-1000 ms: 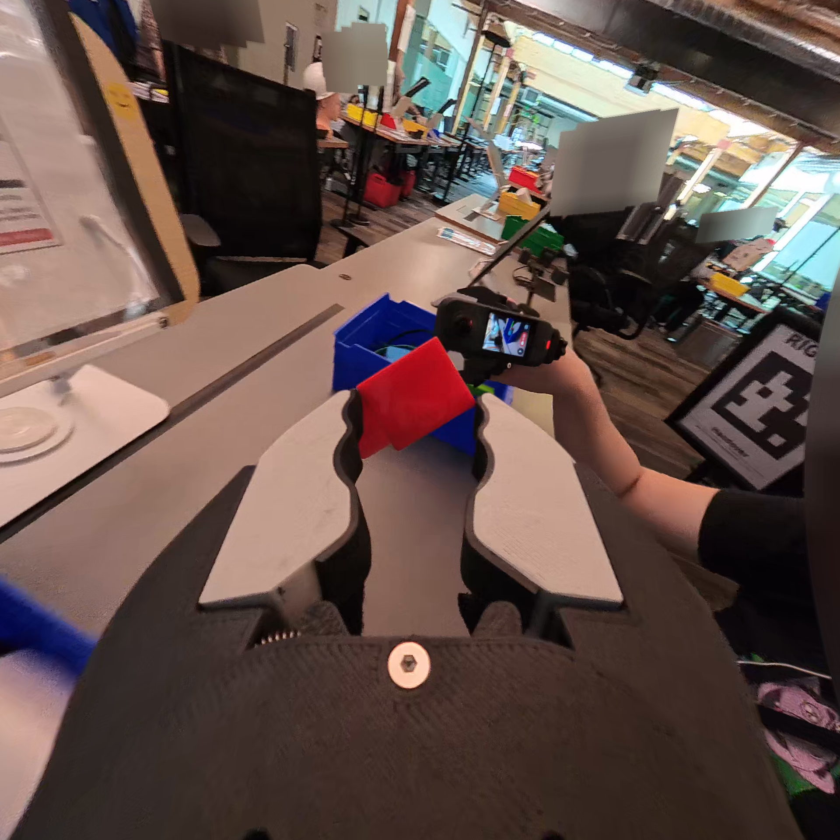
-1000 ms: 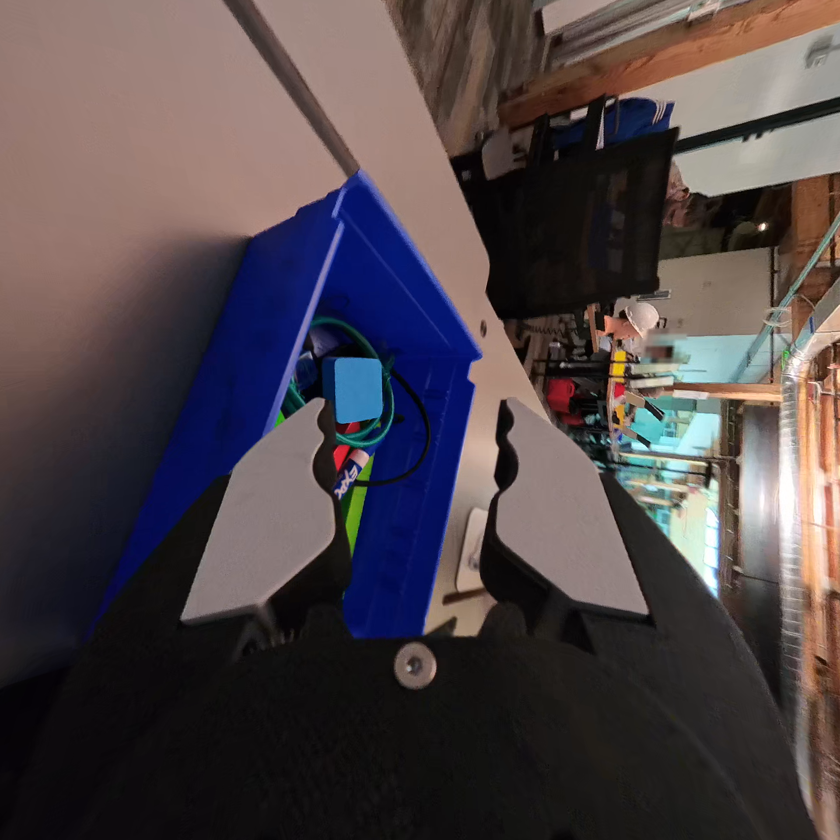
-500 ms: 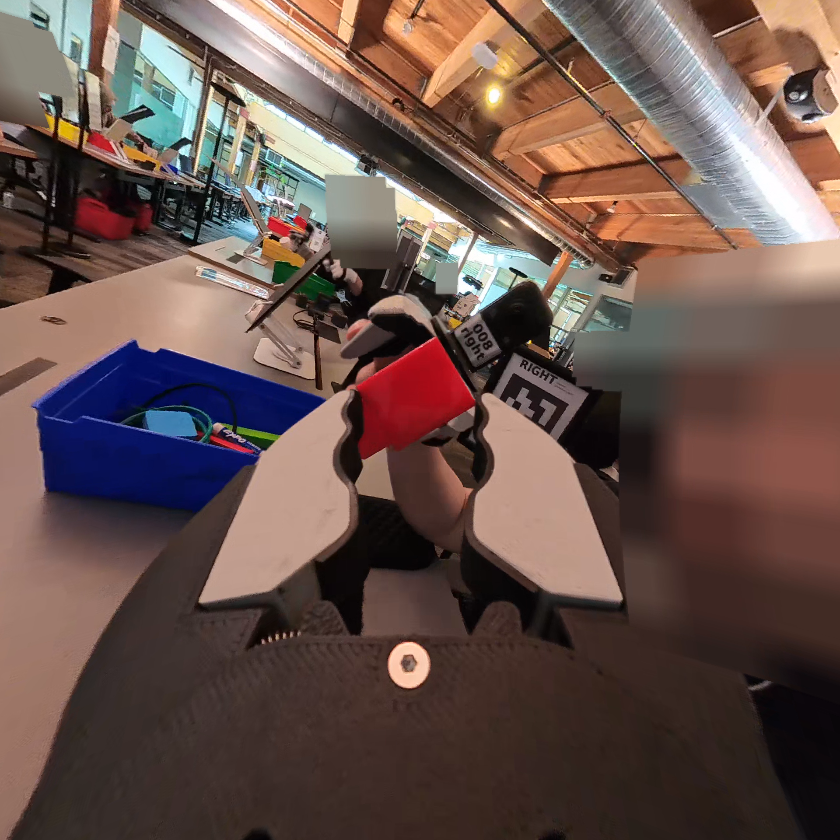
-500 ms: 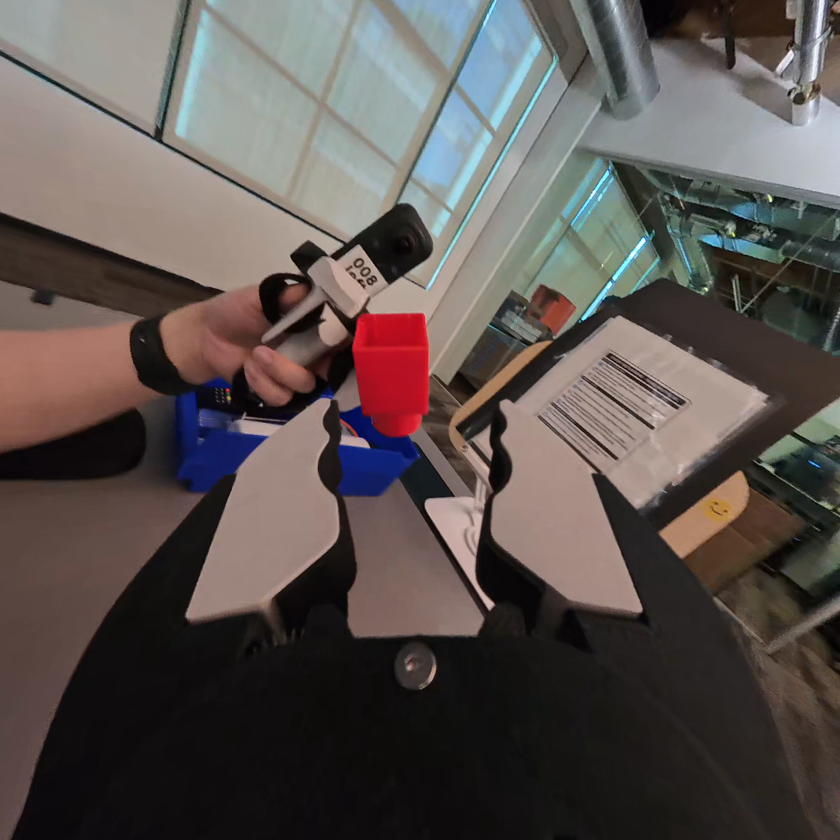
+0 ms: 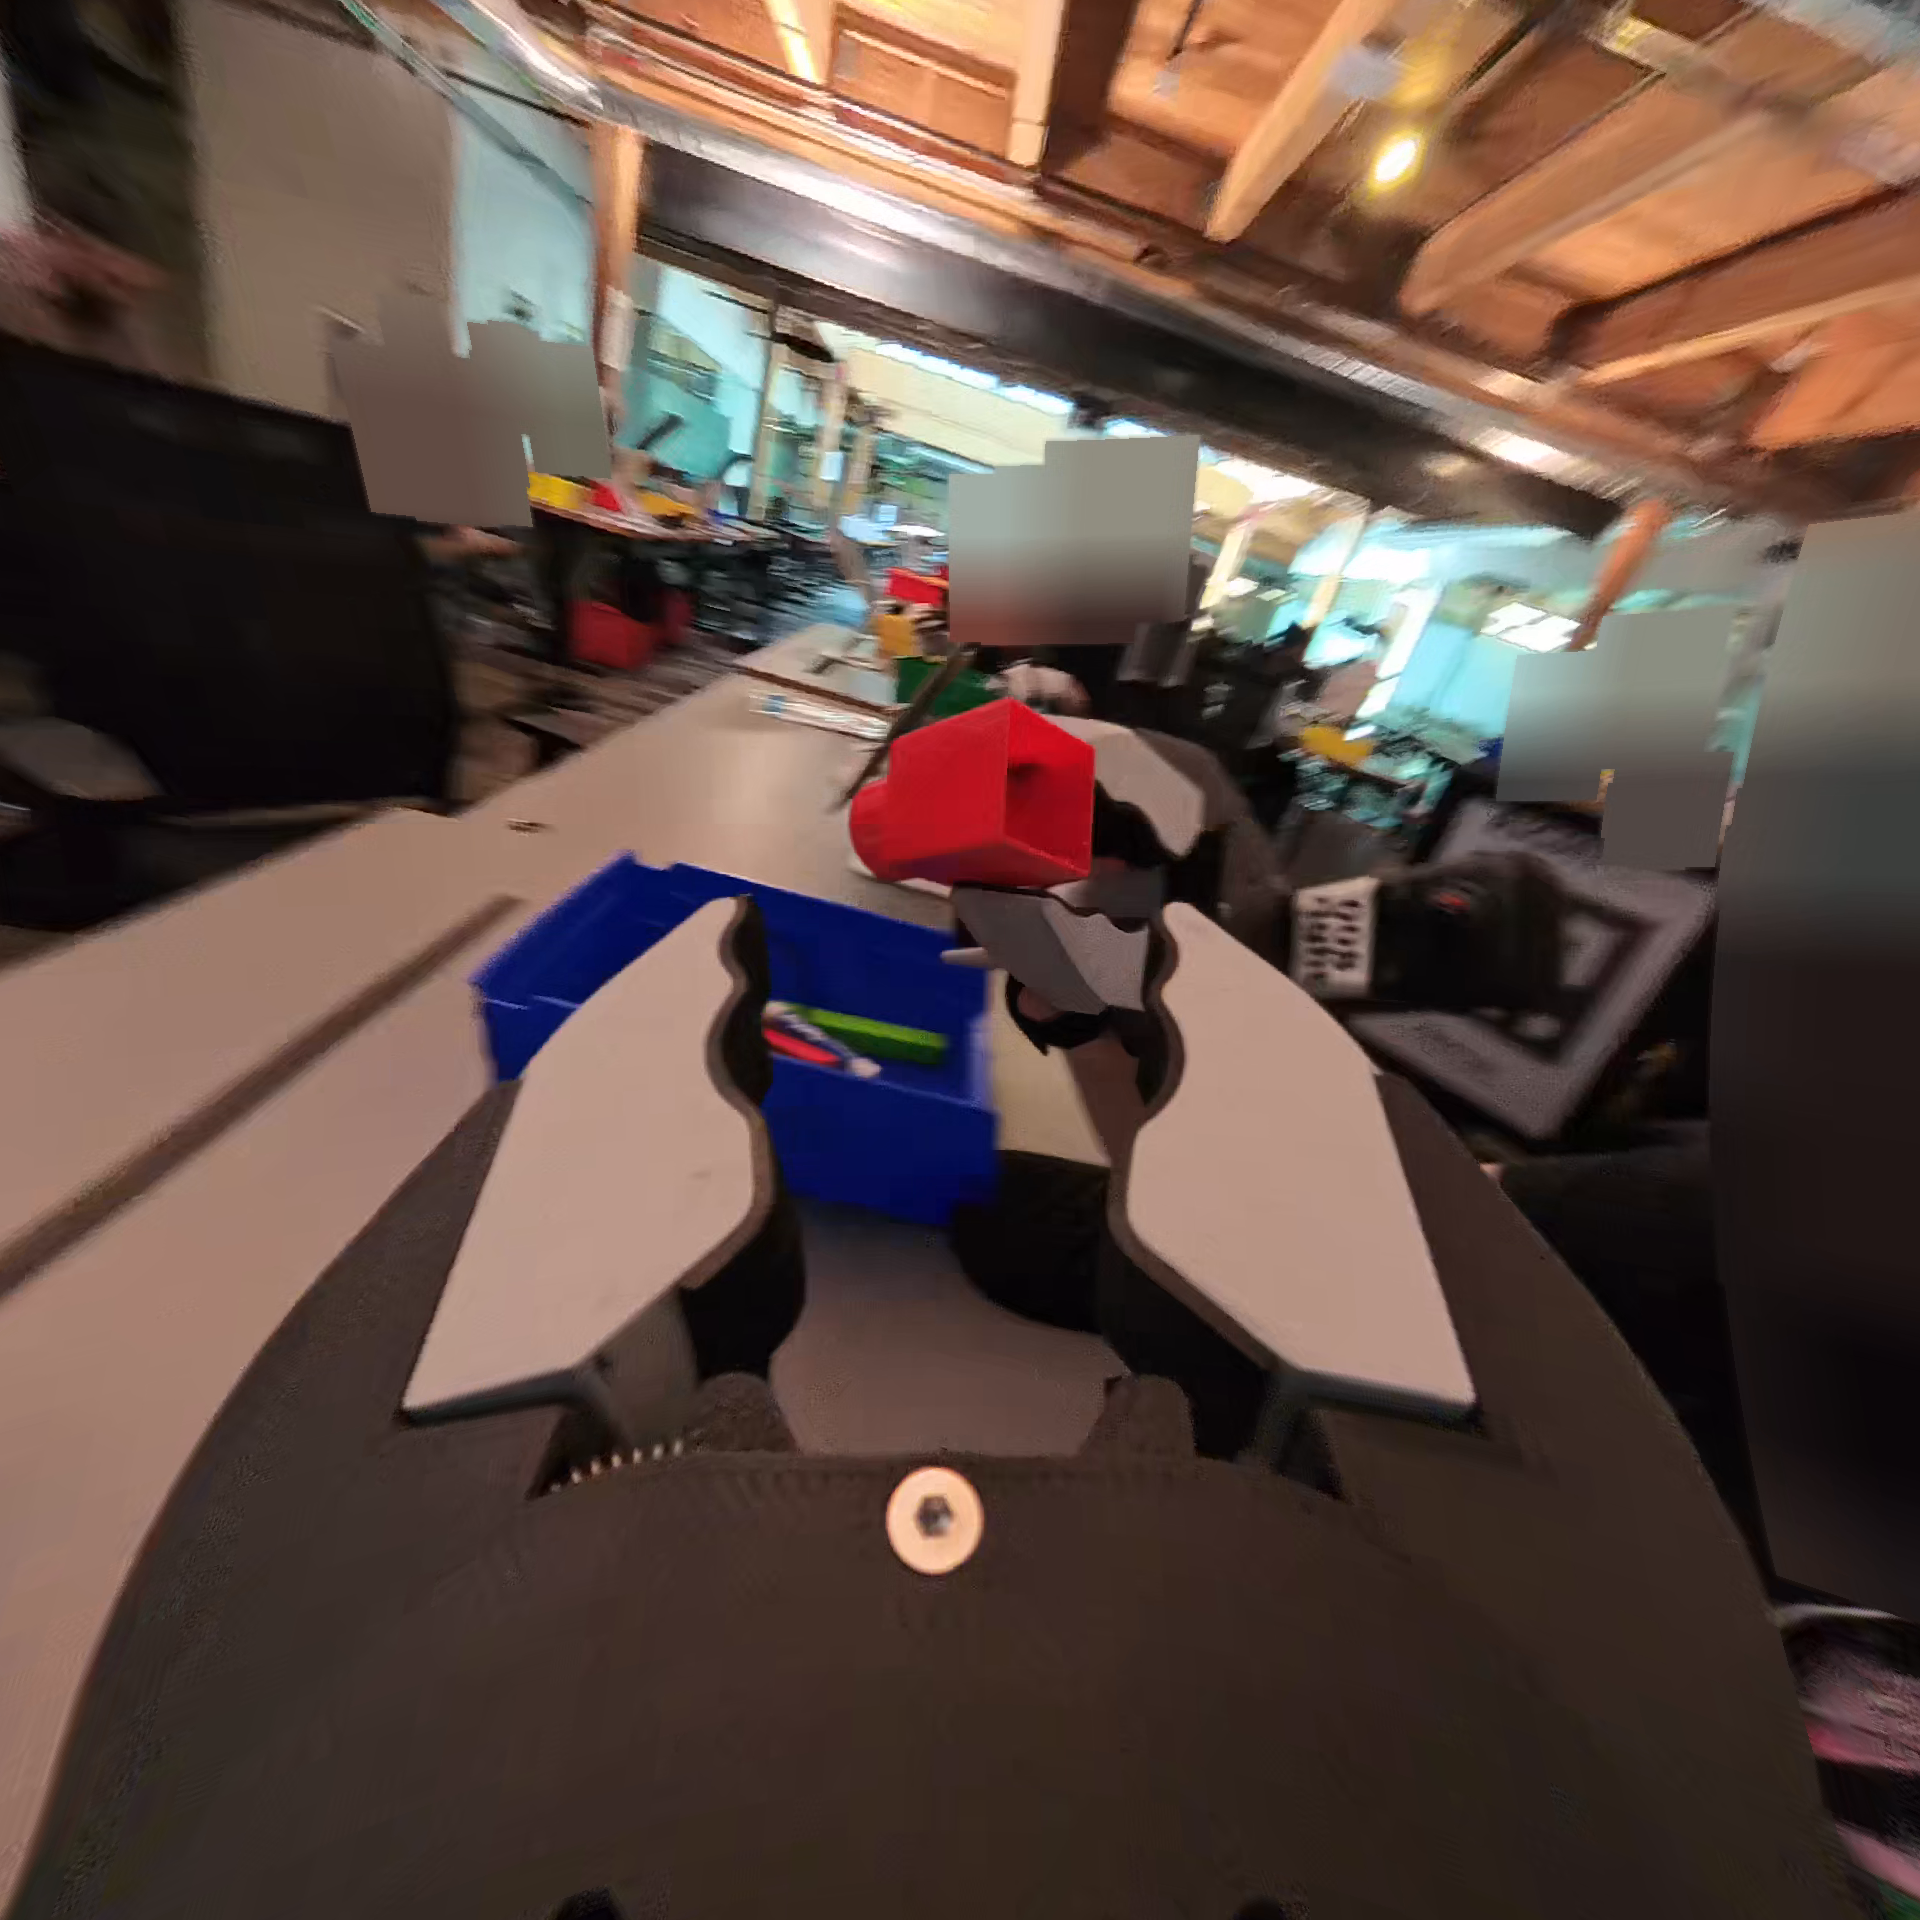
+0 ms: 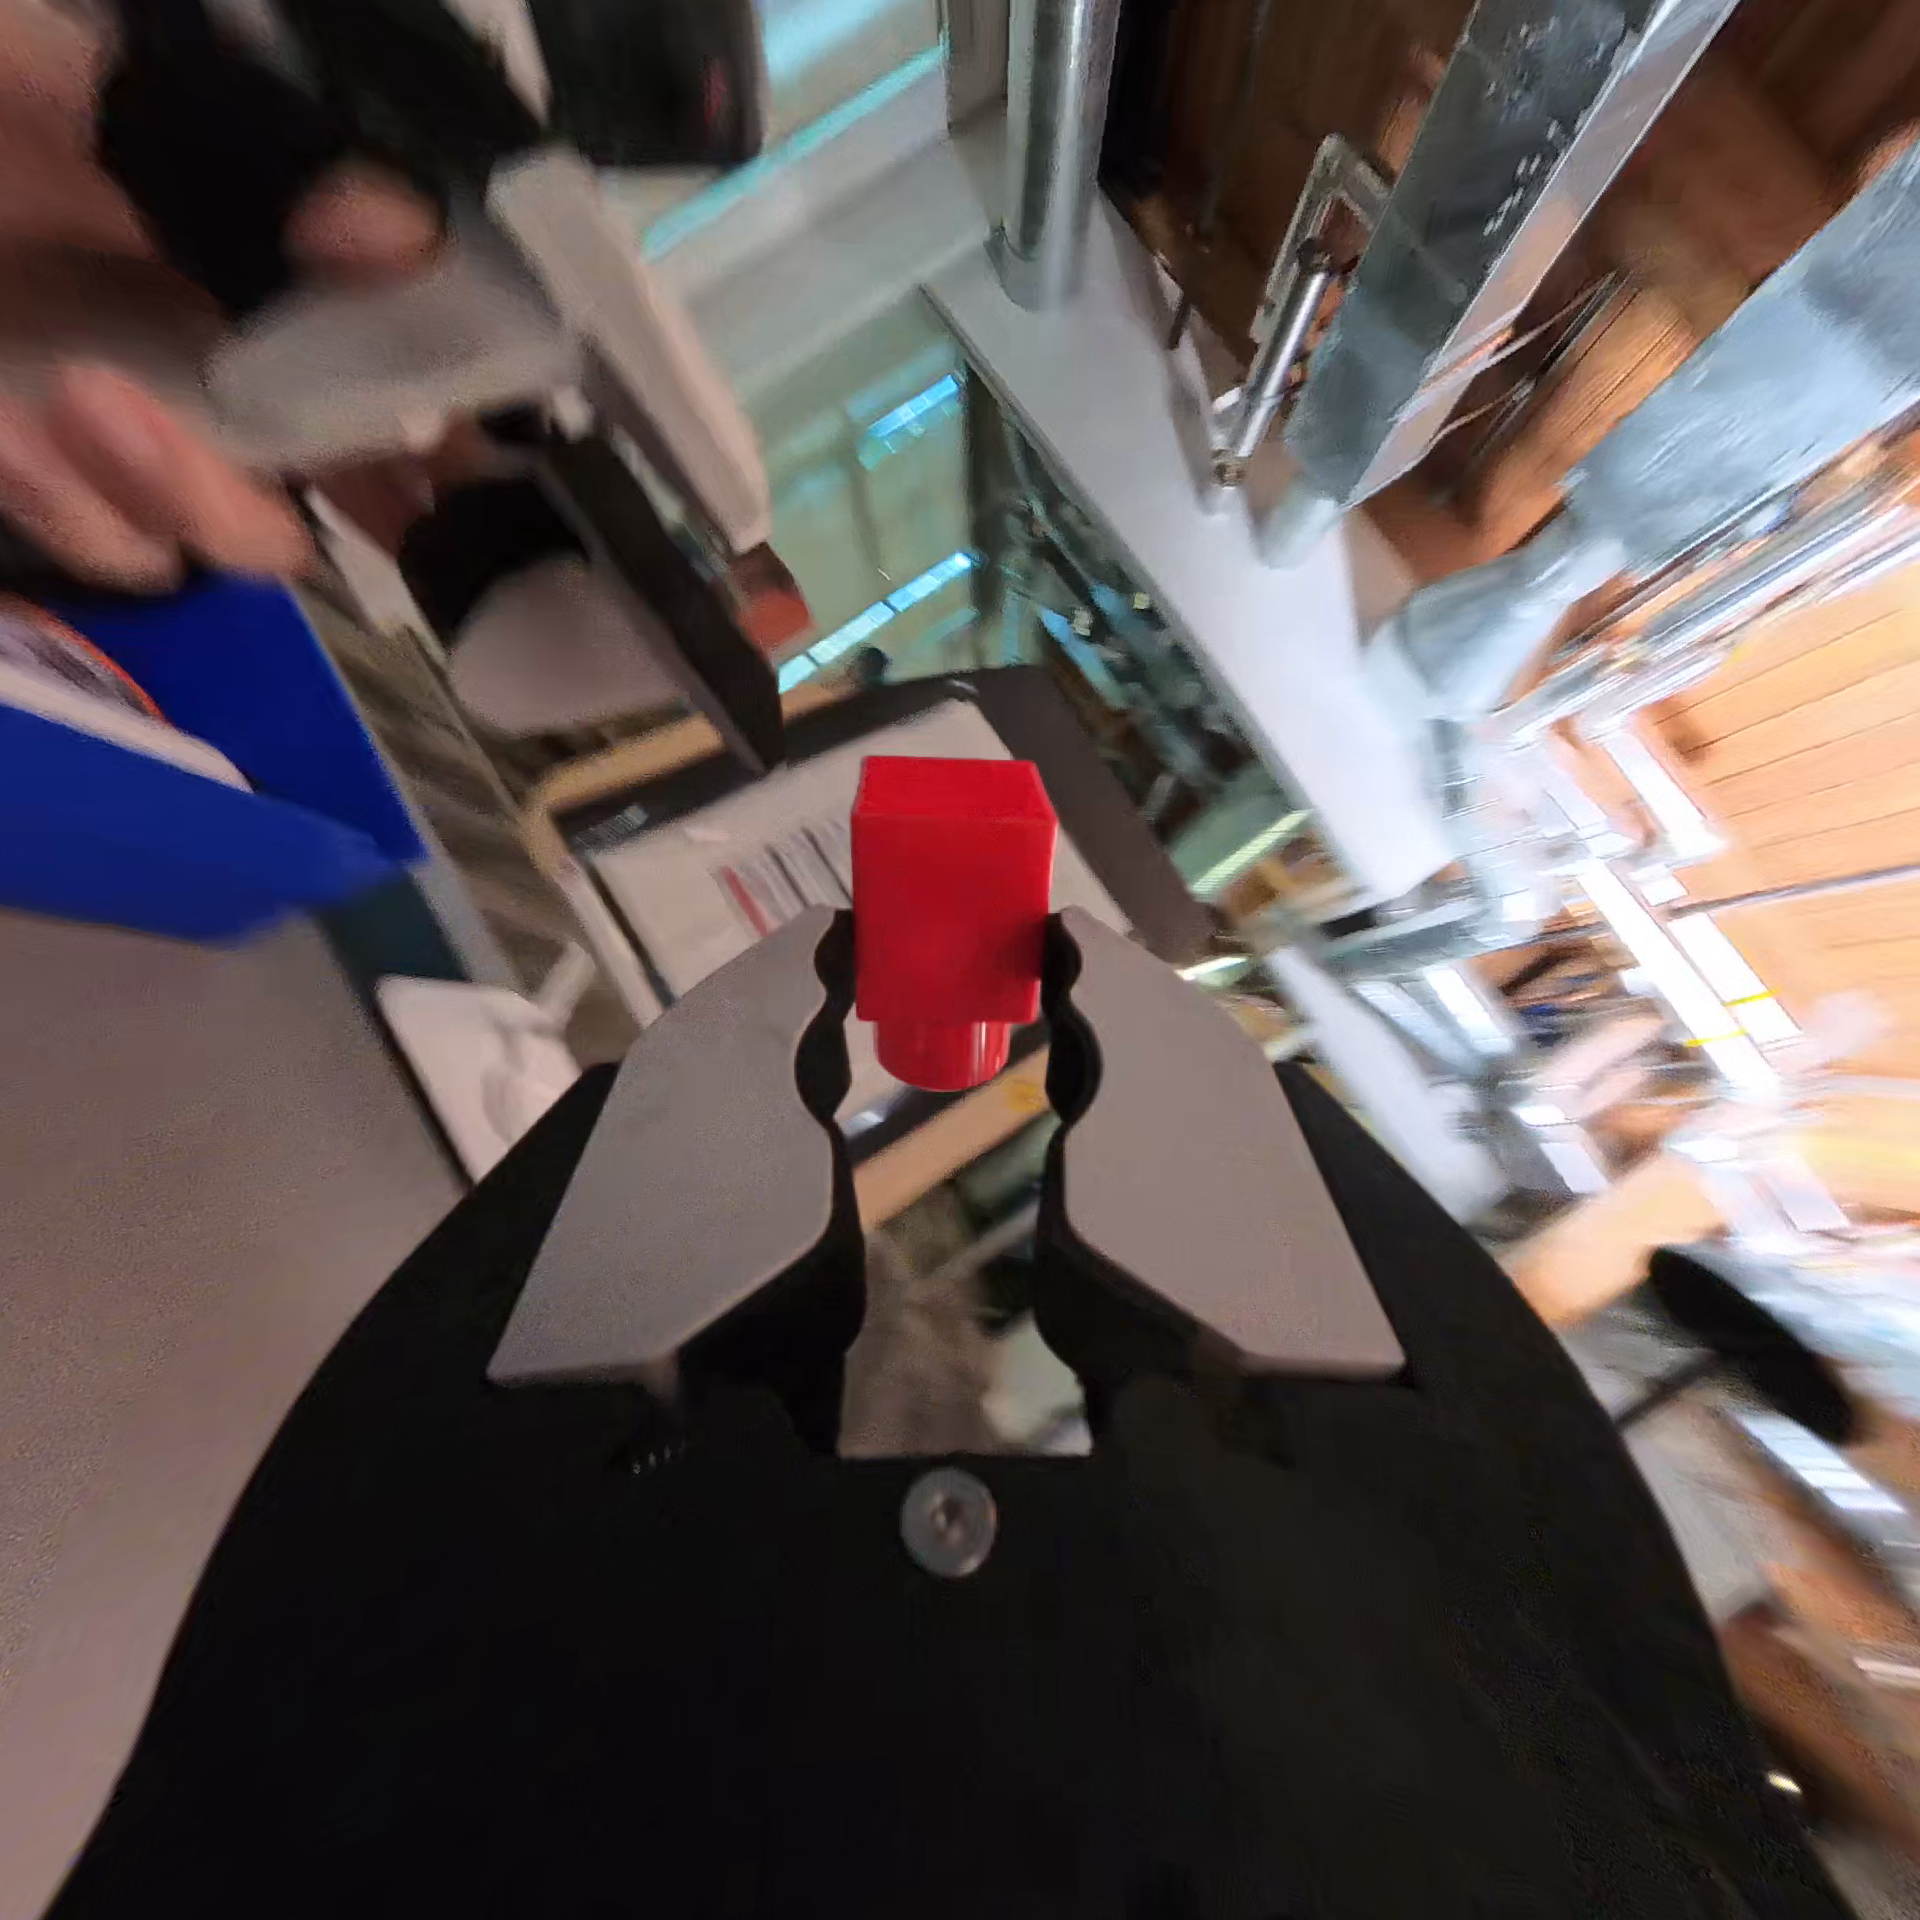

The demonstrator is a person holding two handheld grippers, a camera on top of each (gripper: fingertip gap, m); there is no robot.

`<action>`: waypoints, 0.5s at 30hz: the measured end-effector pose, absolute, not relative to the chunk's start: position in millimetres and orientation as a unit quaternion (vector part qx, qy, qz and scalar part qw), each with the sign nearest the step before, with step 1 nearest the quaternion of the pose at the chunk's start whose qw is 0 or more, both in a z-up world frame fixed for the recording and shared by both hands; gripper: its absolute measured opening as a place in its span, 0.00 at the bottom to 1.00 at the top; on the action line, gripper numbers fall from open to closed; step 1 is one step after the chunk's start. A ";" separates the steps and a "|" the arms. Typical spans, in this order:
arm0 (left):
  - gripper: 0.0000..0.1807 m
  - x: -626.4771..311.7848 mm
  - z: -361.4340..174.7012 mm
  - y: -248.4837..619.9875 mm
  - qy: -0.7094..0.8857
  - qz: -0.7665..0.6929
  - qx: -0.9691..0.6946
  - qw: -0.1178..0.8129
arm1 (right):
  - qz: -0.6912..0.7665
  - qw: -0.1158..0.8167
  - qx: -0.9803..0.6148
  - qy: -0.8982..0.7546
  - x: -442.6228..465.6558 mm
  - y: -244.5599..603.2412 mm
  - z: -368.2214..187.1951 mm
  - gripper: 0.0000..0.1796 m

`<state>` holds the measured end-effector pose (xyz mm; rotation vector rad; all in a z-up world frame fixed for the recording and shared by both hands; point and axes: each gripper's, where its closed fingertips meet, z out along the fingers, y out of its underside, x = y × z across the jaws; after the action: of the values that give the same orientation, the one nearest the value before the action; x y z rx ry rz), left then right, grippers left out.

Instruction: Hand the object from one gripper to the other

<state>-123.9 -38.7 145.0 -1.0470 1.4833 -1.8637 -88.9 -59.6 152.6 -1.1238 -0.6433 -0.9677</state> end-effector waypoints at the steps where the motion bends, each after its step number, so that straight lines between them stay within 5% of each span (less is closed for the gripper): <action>1: 0.40 -124.1 144.9 -40.7 0.560 -0.670 -0.386 0.295 | -0.479 0.665 -0.490 -0.298 -88.3 -57.6 150.2 0.20; 9: 0.51 -110.2 126.2 -39.9 0.619 -0.482 -0.417 0.459 | -0.596 0.583 -0.438 -0.337 -101.0 -44.1 134.1 0.19; 15: 0.38 -105.7 117.6 -40.3 0.640 -0.427 -0.404 0.495 | -0.610 0.578 -0.416 -0.346 -114.9 -44.5 134.0 0.20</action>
<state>-105.7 -40.3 117.6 -0.9799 1.5507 -1.0350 -114.9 -44.5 134.0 -0.9734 -0.8102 -1.4275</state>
